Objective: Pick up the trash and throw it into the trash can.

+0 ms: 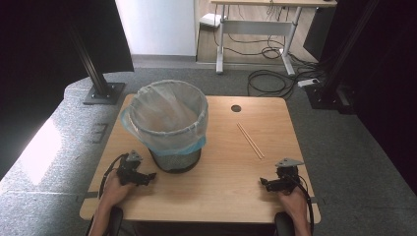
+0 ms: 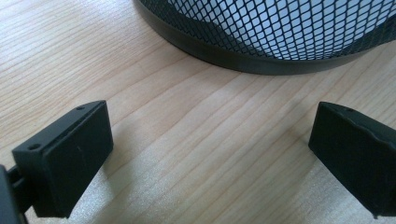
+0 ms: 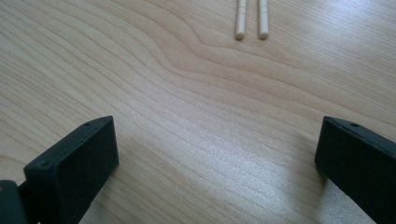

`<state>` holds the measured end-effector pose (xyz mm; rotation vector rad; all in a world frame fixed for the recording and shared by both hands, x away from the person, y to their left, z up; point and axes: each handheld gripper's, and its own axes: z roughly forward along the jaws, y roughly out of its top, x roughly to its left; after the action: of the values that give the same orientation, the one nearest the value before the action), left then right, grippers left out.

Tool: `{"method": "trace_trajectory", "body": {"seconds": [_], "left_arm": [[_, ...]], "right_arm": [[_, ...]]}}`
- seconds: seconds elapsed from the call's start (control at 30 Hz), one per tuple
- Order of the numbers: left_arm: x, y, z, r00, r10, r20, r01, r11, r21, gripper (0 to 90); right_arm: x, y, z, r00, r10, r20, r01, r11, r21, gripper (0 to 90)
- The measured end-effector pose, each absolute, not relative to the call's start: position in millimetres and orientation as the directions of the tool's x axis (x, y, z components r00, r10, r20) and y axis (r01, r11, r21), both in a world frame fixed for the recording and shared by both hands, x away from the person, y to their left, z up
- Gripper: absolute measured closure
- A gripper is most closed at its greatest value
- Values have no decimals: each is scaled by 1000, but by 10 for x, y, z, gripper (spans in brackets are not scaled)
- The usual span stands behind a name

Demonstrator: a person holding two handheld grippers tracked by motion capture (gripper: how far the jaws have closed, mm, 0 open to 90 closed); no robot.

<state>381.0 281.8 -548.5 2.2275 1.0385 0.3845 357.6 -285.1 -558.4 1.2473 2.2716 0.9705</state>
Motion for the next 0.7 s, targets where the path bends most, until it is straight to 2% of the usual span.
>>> {"method": "trace_trajectory", "body": {"seconds": [0.7], "left_arm": [[3784,2814,-5484,639,769,-9,578,-473,665,4]], "right_arm": [[3564,-2822,-5576,-523,853,9,595,357,720,4]]}}
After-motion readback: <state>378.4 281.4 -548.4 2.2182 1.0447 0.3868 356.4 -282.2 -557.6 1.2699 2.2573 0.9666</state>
